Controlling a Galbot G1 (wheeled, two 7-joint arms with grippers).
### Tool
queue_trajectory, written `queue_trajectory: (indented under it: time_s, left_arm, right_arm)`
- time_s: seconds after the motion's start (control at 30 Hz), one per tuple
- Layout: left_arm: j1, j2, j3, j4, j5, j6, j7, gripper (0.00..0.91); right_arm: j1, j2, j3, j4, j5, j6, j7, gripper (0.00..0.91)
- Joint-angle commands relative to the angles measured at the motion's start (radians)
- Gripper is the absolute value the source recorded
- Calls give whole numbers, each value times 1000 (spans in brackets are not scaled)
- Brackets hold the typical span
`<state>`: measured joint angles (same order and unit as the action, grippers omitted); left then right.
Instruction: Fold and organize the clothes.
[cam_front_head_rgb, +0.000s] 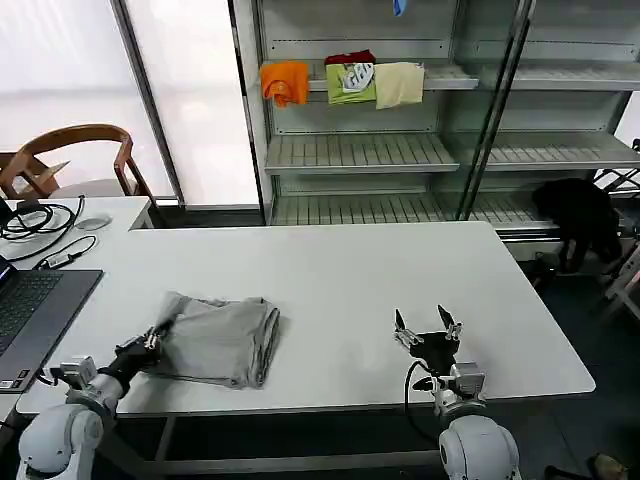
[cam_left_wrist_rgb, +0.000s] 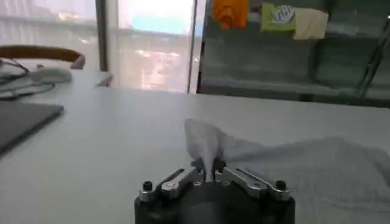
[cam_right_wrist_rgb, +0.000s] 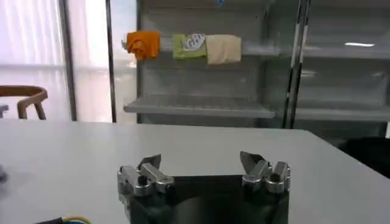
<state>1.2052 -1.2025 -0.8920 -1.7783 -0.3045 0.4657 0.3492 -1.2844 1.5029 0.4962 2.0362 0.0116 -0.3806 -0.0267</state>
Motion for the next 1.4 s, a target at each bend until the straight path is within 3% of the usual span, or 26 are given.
queue_trajectory:
  time_s: [0.03,0.23,0.4,0.5,0.6,0.77,0.83,0.87,0.93,1.07,1.17,1.4]
  left_arm:
    - [-51,238,-205,-4,321,-107,90,10]
    - [-120,403,-262,-24,403,-97,143,20]
    - [-163,436,-239,-103,454,-66,163,20]
    - [-153,386,-200,-161,528,-64,164,20]
    - [-85,256,-112,-209,631,-90,146,20]
    - [12,-122,131,-89,900,-253,-14,40]
    - [33,-194,213,-34,914,-266,-71,50]
    - [54,-247,261,-28,904,-254,-101,161]
    - [75,-313,317,-36,868,-236,-147,171]
    - [64,-309,404,-121,618,-128,-161,161]
    - [19,-272,427,-145,403,-91,-175,30]
    - [-61,-237,507,-111,189,-19,-188,20]
  right_arm:
    - [2,-2,-3,-4,2,0,0,907]
    - [9,5,-15,-14,2,1,1,907]
    - [6,8,-18,-20,9,8,12,907]
    - [4,6,-12,-27,20,14,24,907]
    - [-1,6,1,-29,34,22,27,907]
    - [-20,-6,15,-45,45,38,34,907]
    - [-26,-12,18,-51,44,43,33,907]
    - [-28,-16,22,-54,44,44,33,907]
    - [-27,-22,26,-61,44,45,33,907]
    - [-10,-22,35,-68,44,43,36,907]
    - [0,-17,32,-73,43,41,37,907]
    - [20,-13,30,-91,37,36,39,907]
